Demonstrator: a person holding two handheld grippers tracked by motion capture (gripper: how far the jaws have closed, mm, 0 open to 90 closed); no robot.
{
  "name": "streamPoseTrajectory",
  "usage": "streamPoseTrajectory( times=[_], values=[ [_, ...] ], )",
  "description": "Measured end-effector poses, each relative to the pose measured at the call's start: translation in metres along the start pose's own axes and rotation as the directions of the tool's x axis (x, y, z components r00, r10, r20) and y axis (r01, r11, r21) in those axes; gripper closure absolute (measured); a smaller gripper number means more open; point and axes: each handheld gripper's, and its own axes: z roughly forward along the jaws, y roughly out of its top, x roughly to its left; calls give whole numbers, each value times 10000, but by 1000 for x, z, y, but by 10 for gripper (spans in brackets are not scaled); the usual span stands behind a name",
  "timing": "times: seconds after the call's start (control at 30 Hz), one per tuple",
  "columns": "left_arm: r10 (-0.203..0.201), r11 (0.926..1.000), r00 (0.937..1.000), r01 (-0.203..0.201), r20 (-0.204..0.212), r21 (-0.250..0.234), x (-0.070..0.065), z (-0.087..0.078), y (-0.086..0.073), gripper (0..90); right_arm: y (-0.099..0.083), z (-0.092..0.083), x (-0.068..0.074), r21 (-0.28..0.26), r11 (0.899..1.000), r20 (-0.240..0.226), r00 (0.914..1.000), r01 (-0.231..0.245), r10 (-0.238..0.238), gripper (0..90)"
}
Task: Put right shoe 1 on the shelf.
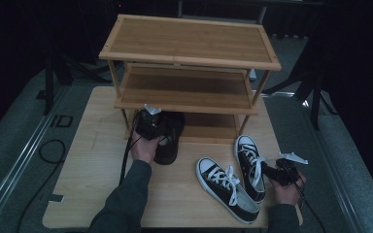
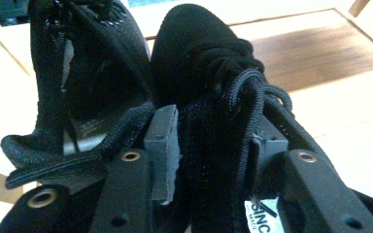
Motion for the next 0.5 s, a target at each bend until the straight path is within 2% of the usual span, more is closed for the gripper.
streamPoseTrajectory(
  times=[0.23, 0.5],
  values=[
    [-176, 9996, 9981, 188, 584, -203, 4, -11, -1, 528, 0, 0, 0, -1, 10000, 1, 10000, -1, 1, 258],
    [-86, 9978, 9935, 160, 1135, -636, 9, -32, -5, 494, 0, 0, 0, -4, 10000, 7, 10000, 3, -3, 258]
  ],
)
